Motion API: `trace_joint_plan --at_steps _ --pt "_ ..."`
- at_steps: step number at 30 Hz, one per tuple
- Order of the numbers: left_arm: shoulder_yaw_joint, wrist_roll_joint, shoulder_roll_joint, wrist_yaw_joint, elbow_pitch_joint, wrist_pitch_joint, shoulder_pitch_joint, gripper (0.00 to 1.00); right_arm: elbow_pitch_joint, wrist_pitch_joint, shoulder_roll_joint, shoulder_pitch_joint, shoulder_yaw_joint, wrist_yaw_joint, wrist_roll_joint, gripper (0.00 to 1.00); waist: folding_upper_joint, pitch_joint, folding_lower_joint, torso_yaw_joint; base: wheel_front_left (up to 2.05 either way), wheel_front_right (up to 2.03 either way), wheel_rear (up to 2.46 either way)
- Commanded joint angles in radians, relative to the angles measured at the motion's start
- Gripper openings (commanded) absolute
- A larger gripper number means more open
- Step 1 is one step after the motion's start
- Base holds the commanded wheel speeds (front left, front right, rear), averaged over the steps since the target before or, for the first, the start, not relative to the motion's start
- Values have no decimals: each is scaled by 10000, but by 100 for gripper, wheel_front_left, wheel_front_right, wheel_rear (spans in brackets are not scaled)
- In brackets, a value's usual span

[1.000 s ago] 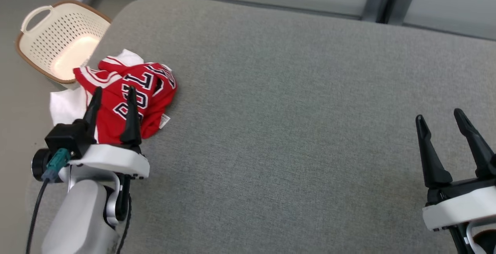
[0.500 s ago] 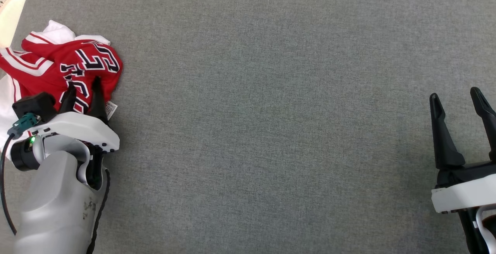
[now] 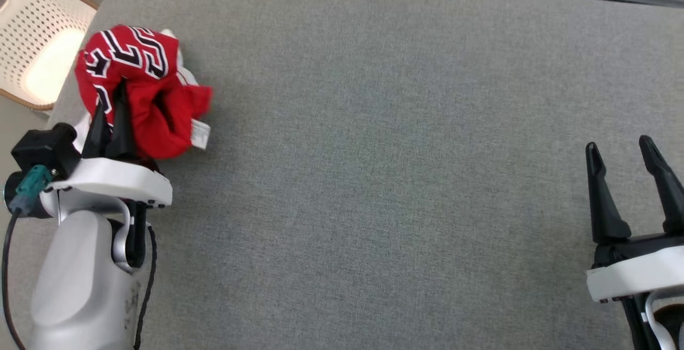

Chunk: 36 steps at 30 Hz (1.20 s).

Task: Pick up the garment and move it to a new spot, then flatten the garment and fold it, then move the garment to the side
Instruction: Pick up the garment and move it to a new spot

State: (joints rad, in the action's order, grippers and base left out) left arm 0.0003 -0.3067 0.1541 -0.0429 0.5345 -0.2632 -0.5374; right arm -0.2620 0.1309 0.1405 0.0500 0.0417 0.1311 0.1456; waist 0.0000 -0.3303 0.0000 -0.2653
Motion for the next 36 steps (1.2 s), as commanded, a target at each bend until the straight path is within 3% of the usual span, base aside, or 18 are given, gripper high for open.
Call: trace_joint_plan --at_steps 1,10,19,25,34,35,36 --pt "0 120 34 46 -345 -18 286 0 70 -101 -38 -124 -54 -7 48 100 0 543 0 119 0 0 0" --pt "-829 559 -334 273 -2996 635 2771 0 392 -218 -121 -683 -293 -6 168 100 0 1609 0 799 0 0 0" --pt "-1856 548 -661 270 -4820 1620 3926 0 252 -305 -286 -730 -276 -6 202 100 0 1398 0 1732 0 0 0" --pt "-3307 686 -909 -181 -4549 1981 2742 0 202 -487 -455 -350 -297 -6 297 100 0 445 0 2899 0 0 0" --pt "-5216 912 -990 -598 -2600 1823 591 1 845 -1253 -807 1 -279 -4 647 100 0 -778 0 4528 0 0 0" --pt "-5363 913 -991 -613 -2388 1775 459 33 936 -1345 -826 11 -270 -4 678 100 0 -847 0 4616 0 0 0" --pt "-5462 891 -995 -615 -2237 1656 330 82 1034 -1428 -841 44 -287 -4 704 100 0 -898 0 4681 0 0 0"
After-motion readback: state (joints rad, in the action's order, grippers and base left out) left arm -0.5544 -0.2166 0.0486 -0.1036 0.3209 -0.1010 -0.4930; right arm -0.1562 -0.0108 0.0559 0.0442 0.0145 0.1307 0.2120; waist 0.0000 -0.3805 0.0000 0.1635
